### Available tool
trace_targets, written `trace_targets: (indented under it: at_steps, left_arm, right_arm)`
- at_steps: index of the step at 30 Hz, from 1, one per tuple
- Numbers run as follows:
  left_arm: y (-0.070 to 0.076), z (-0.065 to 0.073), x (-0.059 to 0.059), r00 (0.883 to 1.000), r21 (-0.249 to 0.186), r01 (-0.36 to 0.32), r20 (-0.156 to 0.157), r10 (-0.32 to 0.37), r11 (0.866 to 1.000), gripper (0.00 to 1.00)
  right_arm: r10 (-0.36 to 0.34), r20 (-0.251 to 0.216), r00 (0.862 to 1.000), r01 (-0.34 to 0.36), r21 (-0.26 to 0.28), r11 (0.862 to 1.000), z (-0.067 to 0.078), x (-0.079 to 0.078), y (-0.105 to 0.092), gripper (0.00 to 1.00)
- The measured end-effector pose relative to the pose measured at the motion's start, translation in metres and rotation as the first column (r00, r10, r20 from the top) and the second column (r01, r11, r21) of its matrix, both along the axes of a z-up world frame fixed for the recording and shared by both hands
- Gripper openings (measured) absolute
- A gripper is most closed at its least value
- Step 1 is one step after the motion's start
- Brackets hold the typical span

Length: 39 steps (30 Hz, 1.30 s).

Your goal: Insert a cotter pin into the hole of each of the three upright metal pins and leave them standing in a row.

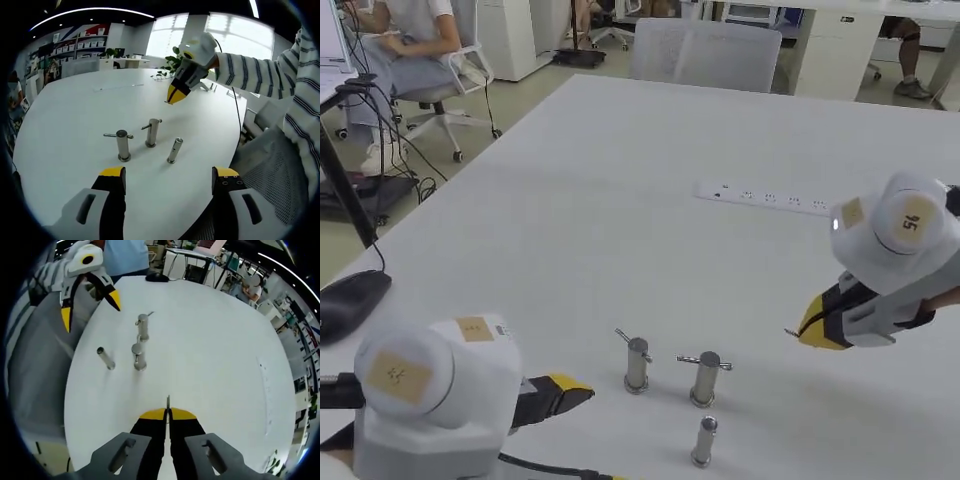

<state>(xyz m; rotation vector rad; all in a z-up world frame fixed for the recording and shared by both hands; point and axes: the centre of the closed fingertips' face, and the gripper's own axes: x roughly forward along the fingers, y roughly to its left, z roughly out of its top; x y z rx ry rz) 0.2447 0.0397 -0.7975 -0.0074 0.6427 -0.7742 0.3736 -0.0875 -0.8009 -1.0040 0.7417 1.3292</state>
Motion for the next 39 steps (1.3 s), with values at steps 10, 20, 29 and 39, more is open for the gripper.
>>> trace_targets:
  at_steps: [10, 20, 29, 39]
  left_arm:
    - [-0.014, 0.008, 0.015, 1.0, -0.026, 0.02, 0.02, -0.02, 0.999, 0.65]
    - [-0.025, 0.013, 0.026, 0.999, -0.046, 0.037, 0.038, -0.036, 0.998, 0.61]
    - [-0.043, 0.016, 0.036, 0.997, -0.068, 0.066, 0.038, -0.063, 0.996, 0.58]
    - [-0.055, 0.018, 0.042, 0.995, -0.09, 0.09, 0.042, -0.087, 0.992, 0.5]
  right_arm:
    - [-0.026, 0.006, 1.0, 0.026, 0.03, 0.999, 0.001, -0.011, -0.003, 0.02]
    - [-0.059, 0.016, 0.998, 0.058, 0.056, 0.997, 0.003, -0.027, -0.008, 0.02]
    - [-0.082, 0.013, 0.997, 0.081, 0.065, 0.995, -0.004, -0.04, -0.011, 0.02]
    - [-0.101, 0.022, 0.995, 0.098, 0.095, 0.991, -0.002, -0.058, -0.006, 0.02]
